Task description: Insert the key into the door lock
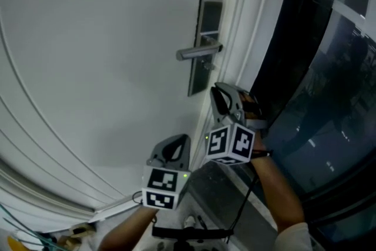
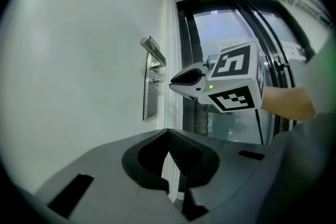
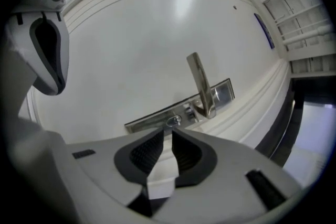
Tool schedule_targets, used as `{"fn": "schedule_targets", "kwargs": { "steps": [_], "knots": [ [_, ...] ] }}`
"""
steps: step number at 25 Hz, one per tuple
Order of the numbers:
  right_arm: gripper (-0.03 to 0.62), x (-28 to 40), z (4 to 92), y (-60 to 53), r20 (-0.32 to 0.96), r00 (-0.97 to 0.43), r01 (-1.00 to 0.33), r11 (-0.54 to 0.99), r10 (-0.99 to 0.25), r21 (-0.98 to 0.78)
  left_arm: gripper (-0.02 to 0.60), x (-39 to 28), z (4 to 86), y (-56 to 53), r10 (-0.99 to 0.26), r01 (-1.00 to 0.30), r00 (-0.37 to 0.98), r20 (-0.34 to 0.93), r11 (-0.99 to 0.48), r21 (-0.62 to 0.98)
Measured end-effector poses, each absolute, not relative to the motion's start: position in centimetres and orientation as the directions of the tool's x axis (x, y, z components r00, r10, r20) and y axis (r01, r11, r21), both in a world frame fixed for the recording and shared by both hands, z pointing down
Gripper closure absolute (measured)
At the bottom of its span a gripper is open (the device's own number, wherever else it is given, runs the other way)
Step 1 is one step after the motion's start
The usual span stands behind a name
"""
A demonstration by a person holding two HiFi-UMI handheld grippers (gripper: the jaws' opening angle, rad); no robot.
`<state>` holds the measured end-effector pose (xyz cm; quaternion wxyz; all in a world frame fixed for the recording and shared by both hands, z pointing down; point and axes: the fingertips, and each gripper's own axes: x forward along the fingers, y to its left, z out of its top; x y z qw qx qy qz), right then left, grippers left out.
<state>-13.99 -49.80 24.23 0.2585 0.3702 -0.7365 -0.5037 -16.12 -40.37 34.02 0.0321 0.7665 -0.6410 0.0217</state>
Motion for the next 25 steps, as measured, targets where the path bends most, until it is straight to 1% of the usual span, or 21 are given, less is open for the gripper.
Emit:
{"fn": "schedule_targets", "kwargs": {
  "steps": [5, 10, 15, 19, 25],
  "knots": [
    [0.554, -13.1, 25.9, -46.9, 0.039, -0.581, -0.371, 0.307, -0.813, 0.876, 0.578, -15.8, 34.3, -38.3, -0.973, -0.976, 0.216, 0.081, -0.215, 0.028],
    [0.585, -12.4, 26.8, -43.4, 0.045, -0.568, -0.457, 0.360, -0.822, 0.813, 0.578, -15.5, 34.6, -36.2, -0.962, -0.965, 0.262, 0.080, -0.259, 0.036],
    [0.588, -12.4, 28.4, -39.9, 0.074, -0.565, -0.510, 0.417, -0.822, 0.752, 0.578, -15.2, 35.0, -34.4, -0.950, -0.953, 0.301, 0.079, -0.297, 0.060],
    [0.588, -12.3, 29.6, -37.4, 0.111, -0.599, -0.589, 0.530, -0.793, 0.611, 0.578, -15.1, 35.3, -33.4, -0.946, -0.948, 0.315, 0.079, -0.309, 0.075],
    [0.589, -12.0, 31.2, -34.5, 0.126, -0.635, -0.637, 0.609, -0.762, 0.473, 0.578, -14.7, 35.6, -32.3, -0.944, -0.946, 0.319, 0.083, -0.312, 0.089]
  ]
}}
